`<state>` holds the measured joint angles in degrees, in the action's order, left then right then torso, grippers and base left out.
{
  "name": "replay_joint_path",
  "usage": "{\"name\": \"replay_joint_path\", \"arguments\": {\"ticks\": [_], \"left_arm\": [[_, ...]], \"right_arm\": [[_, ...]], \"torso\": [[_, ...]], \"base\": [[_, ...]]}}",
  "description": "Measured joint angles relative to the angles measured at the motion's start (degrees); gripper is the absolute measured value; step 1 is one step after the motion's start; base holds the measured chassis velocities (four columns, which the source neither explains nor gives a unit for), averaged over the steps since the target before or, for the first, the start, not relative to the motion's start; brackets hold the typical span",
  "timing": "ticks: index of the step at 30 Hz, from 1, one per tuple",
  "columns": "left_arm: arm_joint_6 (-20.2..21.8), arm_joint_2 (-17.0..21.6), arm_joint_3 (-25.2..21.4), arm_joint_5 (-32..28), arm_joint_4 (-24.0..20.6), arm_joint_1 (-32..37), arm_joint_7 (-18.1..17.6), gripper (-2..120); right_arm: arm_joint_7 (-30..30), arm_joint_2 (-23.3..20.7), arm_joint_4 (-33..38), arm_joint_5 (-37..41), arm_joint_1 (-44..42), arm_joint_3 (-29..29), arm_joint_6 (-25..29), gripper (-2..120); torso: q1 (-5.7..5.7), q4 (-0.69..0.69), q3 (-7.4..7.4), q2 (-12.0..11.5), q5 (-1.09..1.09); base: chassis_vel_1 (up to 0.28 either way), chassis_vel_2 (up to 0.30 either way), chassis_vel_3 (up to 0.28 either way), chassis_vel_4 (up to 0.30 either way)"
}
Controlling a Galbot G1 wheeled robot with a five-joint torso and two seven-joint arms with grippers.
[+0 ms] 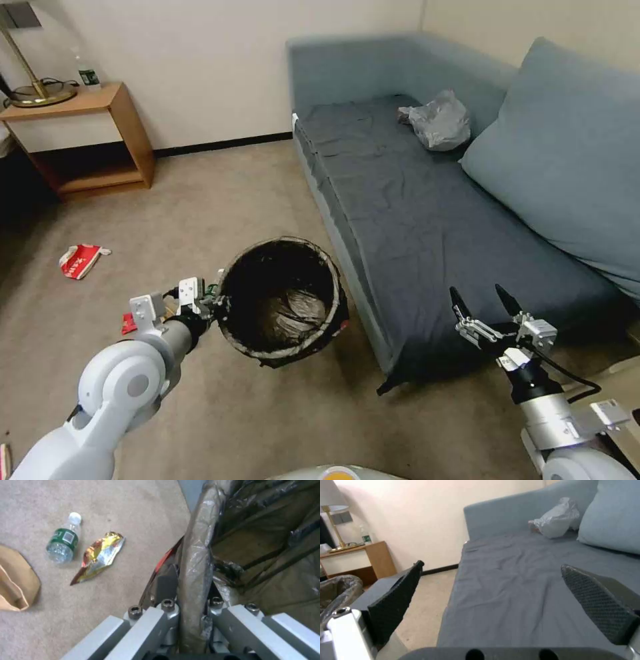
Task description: Pick up the trash can from the floor.
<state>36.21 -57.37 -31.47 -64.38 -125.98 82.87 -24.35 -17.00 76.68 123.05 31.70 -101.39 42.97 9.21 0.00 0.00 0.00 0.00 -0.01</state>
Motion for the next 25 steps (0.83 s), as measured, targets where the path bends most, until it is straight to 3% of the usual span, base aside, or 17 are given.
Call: {"name": "replay_joint_path", "arguments": {"ticks": [13,25], "left_arm": [[-0.13,-1.29,0.22,1.44,-0.67,1.12,0.52,1],[-0.36,-2.50,1.31,3.20,1.33,0.21,1.47,1]], "right_arm": [[-0.19,0.19,0.63,-0.65,-0.44,-0.08,0.07,100],[-0.24,-0.12,0.56,-0.67,-0.23,0.19,0.13,100]], "torso": [[0.00,0.00,0.00,0.00,0.01],[0.00,0.00,0.00,0.00,0.00]], "base": [[0.000,0.000,0.000,0.000],[0.000,0.000,0.000,0.000]]}}
